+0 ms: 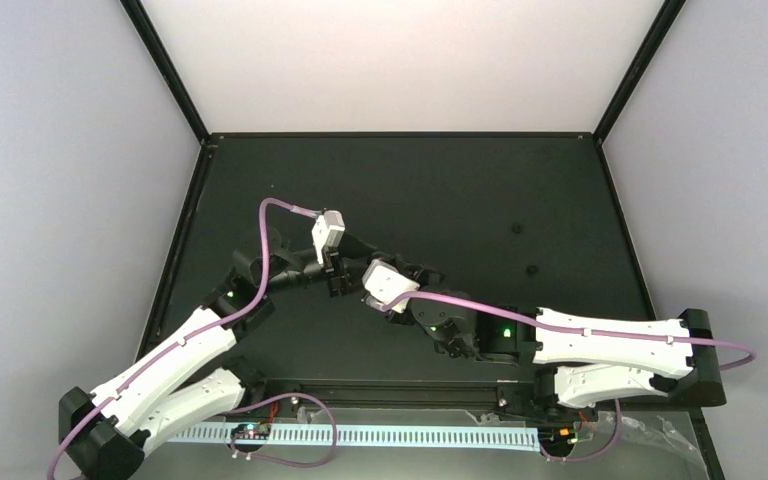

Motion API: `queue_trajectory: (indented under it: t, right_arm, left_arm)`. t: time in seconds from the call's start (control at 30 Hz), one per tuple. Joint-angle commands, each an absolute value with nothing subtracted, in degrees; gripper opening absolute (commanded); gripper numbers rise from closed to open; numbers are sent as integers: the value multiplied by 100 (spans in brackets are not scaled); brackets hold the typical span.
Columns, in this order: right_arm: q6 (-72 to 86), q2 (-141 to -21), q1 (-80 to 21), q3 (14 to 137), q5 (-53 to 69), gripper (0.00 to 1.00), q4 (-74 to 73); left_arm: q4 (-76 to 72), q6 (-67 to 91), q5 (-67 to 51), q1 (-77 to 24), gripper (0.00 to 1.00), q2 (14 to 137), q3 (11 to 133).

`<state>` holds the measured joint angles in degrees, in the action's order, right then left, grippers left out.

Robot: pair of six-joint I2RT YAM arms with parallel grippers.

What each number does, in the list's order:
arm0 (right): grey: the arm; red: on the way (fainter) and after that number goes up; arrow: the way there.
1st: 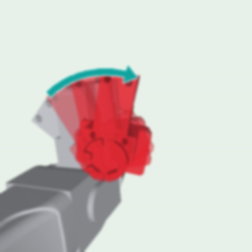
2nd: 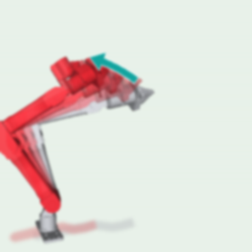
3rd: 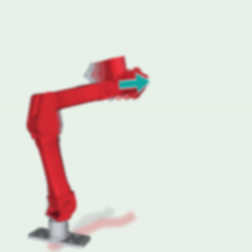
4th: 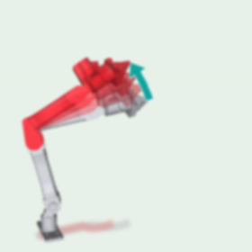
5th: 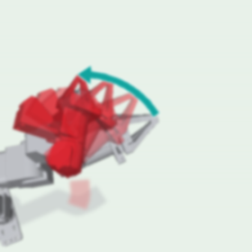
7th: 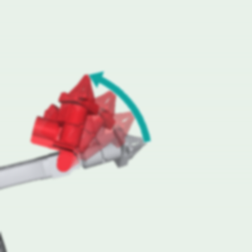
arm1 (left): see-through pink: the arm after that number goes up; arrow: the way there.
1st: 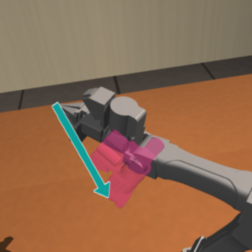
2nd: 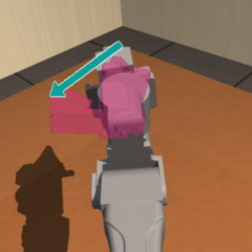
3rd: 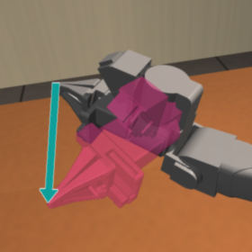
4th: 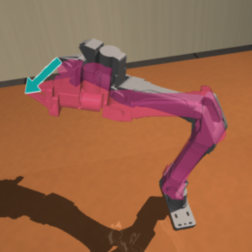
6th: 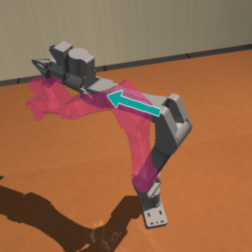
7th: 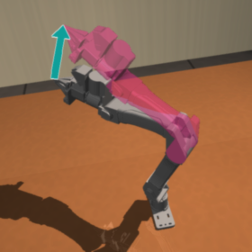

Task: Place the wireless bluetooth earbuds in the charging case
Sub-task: Pick up the charging case at the center of the board.

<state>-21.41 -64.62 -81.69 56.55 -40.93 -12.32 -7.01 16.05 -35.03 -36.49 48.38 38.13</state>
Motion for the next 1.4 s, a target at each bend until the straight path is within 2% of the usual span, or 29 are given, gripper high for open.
queue_trajectory:
  t: [0.0, 0.2, 0.63, 0.77, 1.07, 1.37]
  right_arm:
    - [-2284, -6445, -8235, 5849, -4311, 34, -940]
    - [-2291, -6419, -8243, 5775, -4331, 34, -900]
    - [-2404, -6497, -8306, 5818, -4342, 34, -841]
    - [-2426, -6516, -8314, 5809, -4352, 34, -822]
    - [-2456, -6536, -8323, 5844, -4317, 34, -816]
    - [-2380, -6542, -8327, 5892, -4301, 48, -864]
  left_arm:
    - [-761, 1557, -3509, -3676, 59, 4824, 4049]
    - [-765, 1560, -3507, -3682, 46, 4843, 4041]
    - [-809, 1590, -3507, -3679, 46, 4904, 4027]
    - [-809, 1581, -3514, -3682, 42, 4902, 4025]
    - [-844, 1568, -3573, -3679, 17, 4926, 4022]
    - [-818, 1516, -3500, -3676, 10, 4878, 4025]
